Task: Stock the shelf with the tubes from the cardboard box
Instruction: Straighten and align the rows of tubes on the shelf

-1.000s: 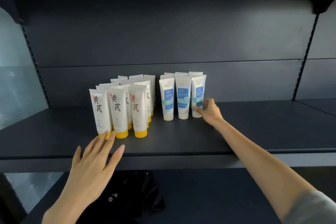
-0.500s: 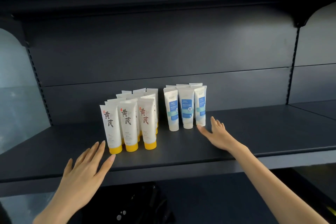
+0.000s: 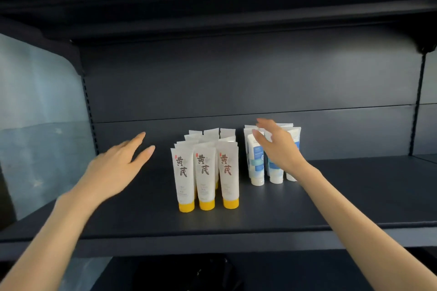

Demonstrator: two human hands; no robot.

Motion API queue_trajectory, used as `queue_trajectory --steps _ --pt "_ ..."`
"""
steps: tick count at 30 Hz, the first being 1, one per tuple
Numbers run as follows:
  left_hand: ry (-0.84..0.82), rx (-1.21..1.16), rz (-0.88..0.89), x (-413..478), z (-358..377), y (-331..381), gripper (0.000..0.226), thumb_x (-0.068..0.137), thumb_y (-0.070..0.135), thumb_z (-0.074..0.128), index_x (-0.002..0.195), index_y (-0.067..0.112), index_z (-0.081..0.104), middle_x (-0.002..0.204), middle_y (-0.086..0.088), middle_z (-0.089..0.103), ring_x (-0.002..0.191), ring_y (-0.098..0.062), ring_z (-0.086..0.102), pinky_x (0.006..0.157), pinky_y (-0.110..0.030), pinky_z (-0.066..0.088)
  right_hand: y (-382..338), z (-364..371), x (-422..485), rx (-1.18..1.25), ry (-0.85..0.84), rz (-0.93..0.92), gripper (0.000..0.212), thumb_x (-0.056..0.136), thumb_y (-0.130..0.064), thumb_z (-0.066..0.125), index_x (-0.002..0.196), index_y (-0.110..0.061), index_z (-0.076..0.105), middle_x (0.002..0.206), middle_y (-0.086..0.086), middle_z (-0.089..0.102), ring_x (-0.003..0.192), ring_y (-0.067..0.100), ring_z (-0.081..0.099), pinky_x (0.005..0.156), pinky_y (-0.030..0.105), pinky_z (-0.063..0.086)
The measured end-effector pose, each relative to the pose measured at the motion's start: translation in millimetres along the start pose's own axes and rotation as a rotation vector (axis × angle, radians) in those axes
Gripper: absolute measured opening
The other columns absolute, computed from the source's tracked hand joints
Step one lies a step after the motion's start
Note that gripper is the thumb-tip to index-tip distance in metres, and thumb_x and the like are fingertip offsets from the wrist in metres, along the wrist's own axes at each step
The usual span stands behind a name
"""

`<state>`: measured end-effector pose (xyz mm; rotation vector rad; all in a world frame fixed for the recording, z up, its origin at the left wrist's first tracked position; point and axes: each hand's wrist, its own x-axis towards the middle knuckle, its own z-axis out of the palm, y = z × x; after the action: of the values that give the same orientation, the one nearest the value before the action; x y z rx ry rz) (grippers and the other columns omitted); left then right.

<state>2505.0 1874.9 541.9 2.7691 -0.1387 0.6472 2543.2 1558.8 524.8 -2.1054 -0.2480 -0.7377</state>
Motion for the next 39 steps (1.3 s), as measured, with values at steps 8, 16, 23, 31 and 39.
queue_trajectory --steps 8,16,23,31,39 --pt "0.051 -0.095 0.112 77.2 -4.3 13.3 0.049 0.094 0.052 0.036 0.139 0.033 0.040 0.108 0.018 0.063 0.101 -0.014 0.062 0.095 -0.045 0.044 -27.7 12.0 88.4 0.062 -0.017 -0.147 0.028 0.098 -0.023 0.048 0.123 -0.012 0.054 0.096 -0.001 0.065 0.089 0.011 0.060 0.076 0.015 0.046" --pt "-0.036 -0.238 0.146 169.1 36.7 25.1 0.031 0.097 0.035 0.046 0.123 0.025 0.057 0.075 0.008 0.067 0.062 -0.012 0.063 0.073 -0.029 0.051 -6.0 50.5 175.0 0.110 -0.301 -0.133 0.023 0.099 -0.023 0.048 0.114 -0.009 0.059 0.095 0.002 0.068 0.083 0.013 0.065 0.078 0.025 0.053" --pt "-0.163 -0.096 0.194 223.1 68.5 34.3 0.028 0.095 0.036 0.050 0.118 0.024 0.062 0.074 0.005 0.063 0.060 -0.012 0.056 0.069 -0.029 0.049 19.9 75.2 221.0 -0.035 -0.466 -0.138 0.020 0.097 -0.026 0.051 0.104 -0.011 0.062 0.085 0.000 0.067 0.071 0.010 0.062 0.071 0.024 0.052" --pt "-0.248 0.310 0.390 262.3 91.3 14.5 0.048 0.089 0.049 0.055 0.131 0.028 0.052 0.095 0.008 0.052 0.084 -0.009 0.051 0.073 -0.025 0.041 45.5 96.0 241.7 -0.418 -0.609 -0.257 0.023 0.089 -0.032 0.065 0.108 -0.019 0.067 0.084 -0.013 0.059 0.074 0.001 0.054 0.063 0.010 0.037" --pt "-0.245 0.238 0.526 288.6 115.3 1.8 0.037 0.088 0.047 0.057 0.119 0.028 0.062 0.082 0.012 0.044 0.080 -0.008 0.049 0.063 -0.024 0.036 57.2 118.8 242.2 -0.613 -0.644 -0.244 0.030 0.086 -0.034 0.067 0.113 -0.019 0.065 0.080 -0.017 0.047 0.080 0.009 0.051 0.065 0.017 0.037"
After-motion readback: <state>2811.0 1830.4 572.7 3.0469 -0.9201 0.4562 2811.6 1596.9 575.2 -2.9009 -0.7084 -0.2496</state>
